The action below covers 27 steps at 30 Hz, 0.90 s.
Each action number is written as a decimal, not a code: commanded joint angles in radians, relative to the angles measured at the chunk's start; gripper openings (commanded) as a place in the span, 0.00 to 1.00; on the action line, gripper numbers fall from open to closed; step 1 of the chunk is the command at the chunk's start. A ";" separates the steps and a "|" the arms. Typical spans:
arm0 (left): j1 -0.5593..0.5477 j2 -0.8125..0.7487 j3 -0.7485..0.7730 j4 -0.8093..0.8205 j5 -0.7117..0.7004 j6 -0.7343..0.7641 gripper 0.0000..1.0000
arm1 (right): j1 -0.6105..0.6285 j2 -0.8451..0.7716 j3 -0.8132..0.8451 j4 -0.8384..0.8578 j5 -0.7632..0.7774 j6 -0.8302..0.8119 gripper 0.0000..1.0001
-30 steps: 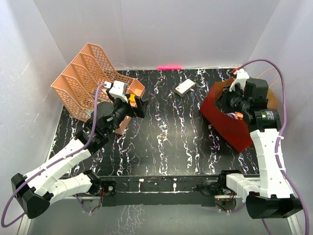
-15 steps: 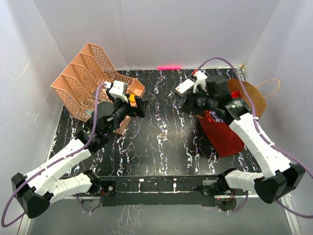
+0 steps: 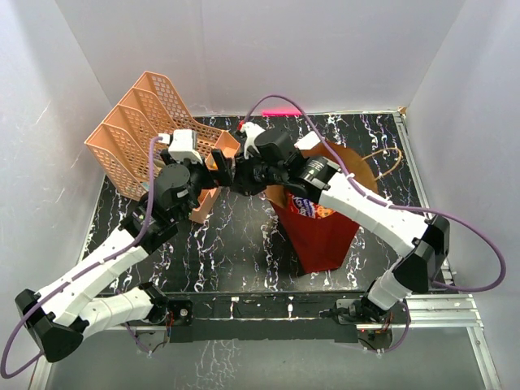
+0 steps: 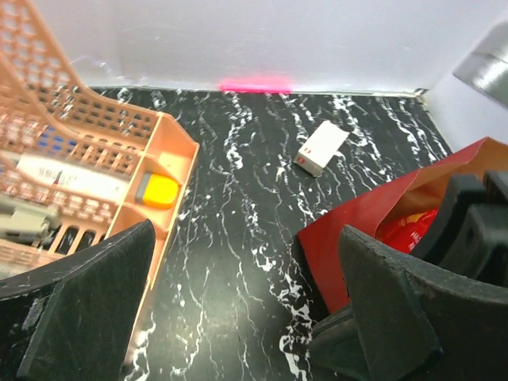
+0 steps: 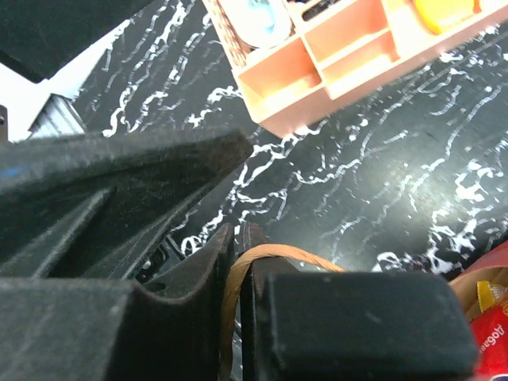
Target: Take the snacks out of the paper bag
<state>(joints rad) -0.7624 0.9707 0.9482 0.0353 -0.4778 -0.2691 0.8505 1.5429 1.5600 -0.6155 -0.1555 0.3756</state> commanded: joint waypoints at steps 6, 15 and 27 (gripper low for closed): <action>-0.005 0.009 0.292 -0.460 -0.037 -0.329 0.98 | 0.016 -0.096 0.046 0.086 0.138 0.024 0.48; -0.005 0.043 0.352 -0.516 0.380 -0.446 0.98 | 0.016 -0.404 -0.052 -0.005 0.340 -0.004 0.98; -0.005 0.188 0.269 -0.194 0.774 -0.617 0.99 | 0.015 -0.728 -0.132 -0.106 0.567 0.013 0.98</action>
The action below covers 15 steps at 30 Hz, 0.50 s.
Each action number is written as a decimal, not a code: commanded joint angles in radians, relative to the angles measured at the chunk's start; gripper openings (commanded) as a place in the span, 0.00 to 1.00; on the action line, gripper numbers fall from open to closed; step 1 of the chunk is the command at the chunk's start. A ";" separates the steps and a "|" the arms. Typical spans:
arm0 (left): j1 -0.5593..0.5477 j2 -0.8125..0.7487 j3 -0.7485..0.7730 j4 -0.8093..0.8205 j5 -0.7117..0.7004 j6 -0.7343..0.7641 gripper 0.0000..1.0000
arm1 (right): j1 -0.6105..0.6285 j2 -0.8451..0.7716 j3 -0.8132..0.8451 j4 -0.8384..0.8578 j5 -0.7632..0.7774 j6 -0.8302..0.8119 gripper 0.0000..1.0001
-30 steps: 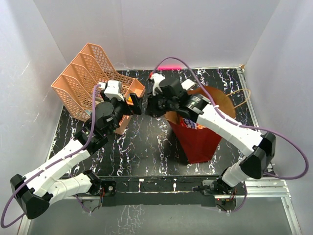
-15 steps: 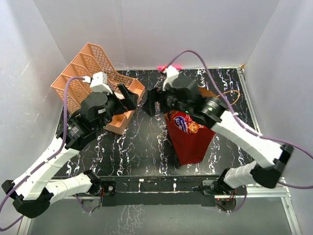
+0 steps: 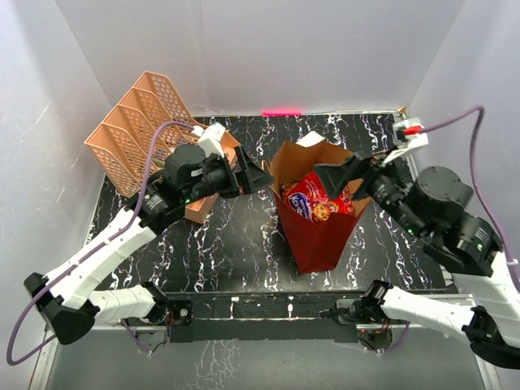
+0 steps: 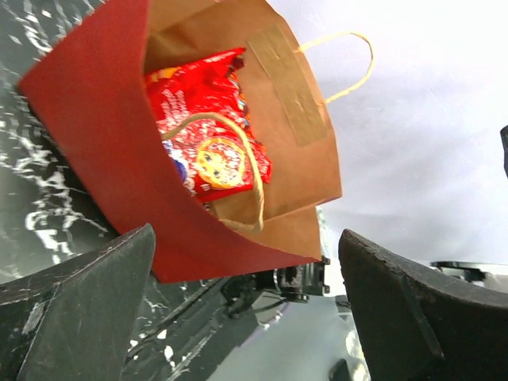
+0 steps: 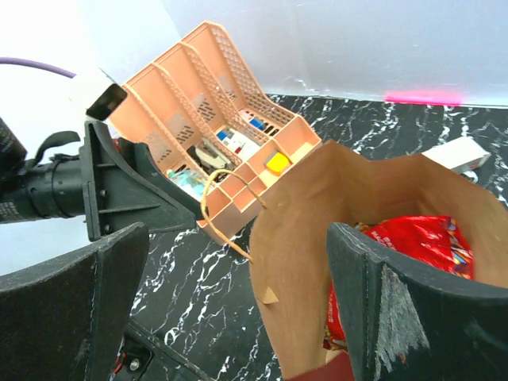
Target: Take the snacks out of the paper bag
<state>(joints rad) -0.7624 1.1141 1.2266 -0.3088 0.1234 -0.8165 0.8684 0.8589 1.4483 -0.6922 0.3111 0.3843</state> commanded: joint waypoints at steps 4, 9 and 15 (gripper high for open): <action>-0.005 0.100 -0.015 0.218 0.233 -0.109 0.93 | -0.003 -0.094 -0.045 -0.040 0.121 0.023 0.98; -0.005 0.133 -0.027 0.250 0.256 -0.138 0.81 | -0.002 -0.100 -0.056 -0.056 0.126 0.038 0.98; -0.003 0.149 -0.024 0.231 0.213 -0.136 0.65 | -0.002 -0.089 -0.066 -0.064 0.119 0.052 0.98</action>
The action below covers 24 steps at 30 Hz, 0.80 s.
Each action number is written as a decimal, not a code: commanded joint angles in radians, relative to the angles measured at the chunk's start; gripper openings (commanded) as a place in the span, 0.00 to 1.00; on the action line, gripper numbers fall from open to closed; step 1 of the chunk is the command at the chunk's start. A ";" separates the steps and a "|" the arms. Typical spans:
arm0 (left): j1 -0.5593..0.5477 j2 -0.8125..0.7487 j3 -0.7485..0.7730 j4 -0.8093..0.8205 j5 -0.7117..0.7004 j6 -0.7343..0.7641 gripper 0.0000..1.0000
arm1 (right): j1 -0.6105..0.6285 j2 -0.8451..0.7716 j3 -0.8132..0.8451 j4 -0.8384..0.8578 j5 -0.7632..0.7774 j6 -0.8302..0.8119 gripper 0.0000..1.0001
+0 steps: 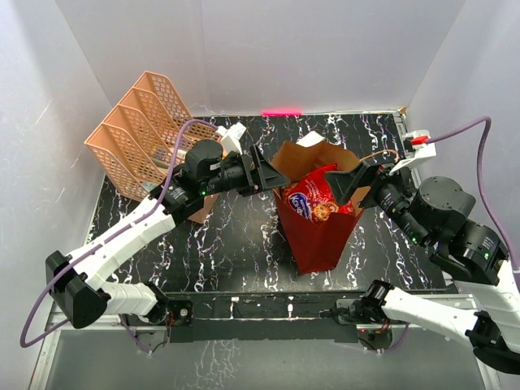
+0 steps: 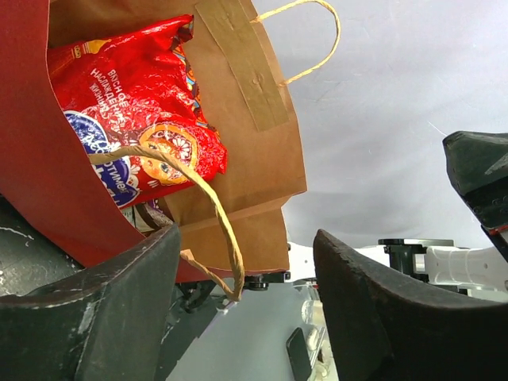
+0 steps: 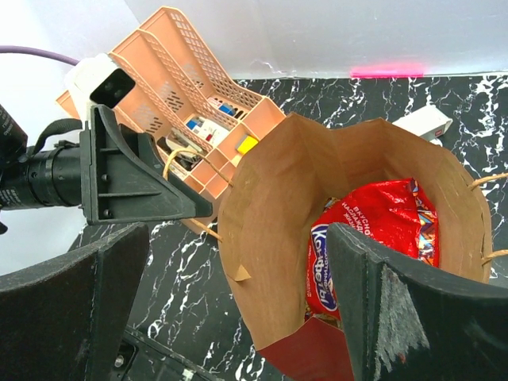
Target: Take the snacks out of the paper bag
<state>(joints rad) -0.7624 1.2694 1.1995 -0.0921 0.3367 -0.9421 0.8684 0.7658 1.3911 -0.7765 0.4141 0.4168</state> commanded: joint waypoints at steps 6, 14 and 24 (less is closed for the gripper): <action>0.015 0.042 0.033 0.006 0.015 -0.011 0.43 | -0.002 0.021 -0.018 0.008 0.010 0.030 0.98; 0.100 0.058 0.087 -0.094 0.045 0.016 0.10 | -0.002 0.067 -0.035 -0.049 0.006 0.051 0.98; 0.262 0.064 0.158 -0.204 0.131 0.078 0.00 | -0.002 0.232 -0.046 -0.083 -0.201 -0.013 0.85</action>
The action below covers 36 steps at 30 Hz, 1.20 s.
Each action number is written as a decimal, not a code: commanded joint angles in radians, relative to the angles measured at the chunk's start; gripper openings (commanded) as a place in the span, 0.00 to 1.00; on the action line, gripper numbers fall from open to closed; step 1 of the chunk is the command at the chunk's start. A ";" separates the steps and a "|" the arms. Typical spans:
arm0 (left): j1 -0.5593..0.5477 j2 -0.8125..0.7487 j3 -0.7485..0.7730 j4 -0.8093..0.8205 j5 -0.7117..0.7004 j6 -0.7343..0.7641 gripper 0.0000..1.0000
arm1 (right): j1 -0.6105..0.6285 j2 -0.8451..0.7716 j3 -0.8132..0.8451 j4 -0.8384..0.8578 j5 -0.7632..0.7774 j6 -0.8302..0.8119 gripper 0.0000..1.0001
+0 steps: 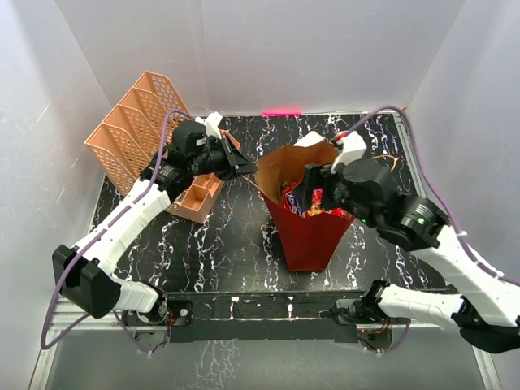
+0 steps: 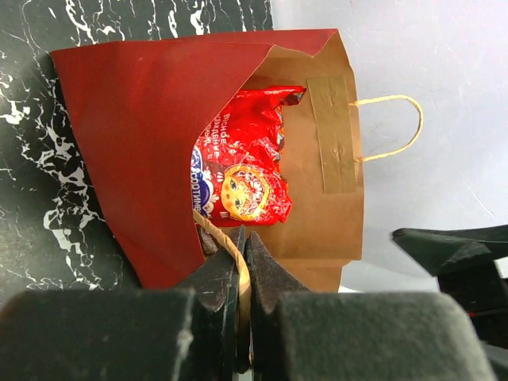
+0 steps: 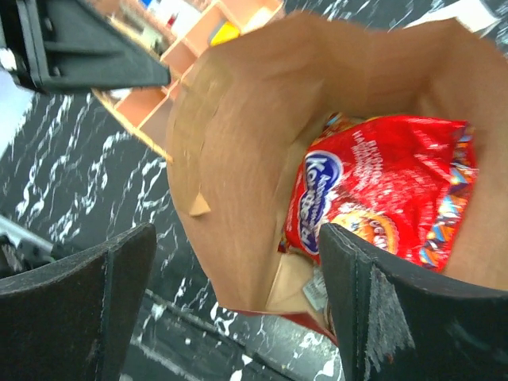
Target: Take the snacks out of the paper bag
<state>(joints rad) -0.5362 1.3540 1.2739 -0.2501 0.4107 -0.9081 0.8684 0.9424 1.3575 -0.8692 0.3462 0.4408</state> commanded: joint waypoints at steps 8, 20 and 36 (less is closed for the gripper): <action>0.108 -0.018 0.199 -0.192 0.010 0.189 0.00 | -0.001 0.167 -0.041 -0.044 -0.198 -0.049 0.66; 0.142 -0.011 0.329 -0.352 -0.137 0.383 0.00 | 0.038 0.283 -0.051 0.178 -0.450 -0.007 0.57; 0.131 -0.017 0.432 -0.415 -0.346 0.558 0.00 | 0.183 0.455 0.003 0.598 -0.687 0.106 0.78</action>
<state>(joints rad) -0.4065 1.3678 1.6073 -0.7200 0.1612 -0.4175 1.0088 1.3643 1.2930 -0.4324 -0.2832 0.5152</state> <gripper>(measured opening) 0.007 0.755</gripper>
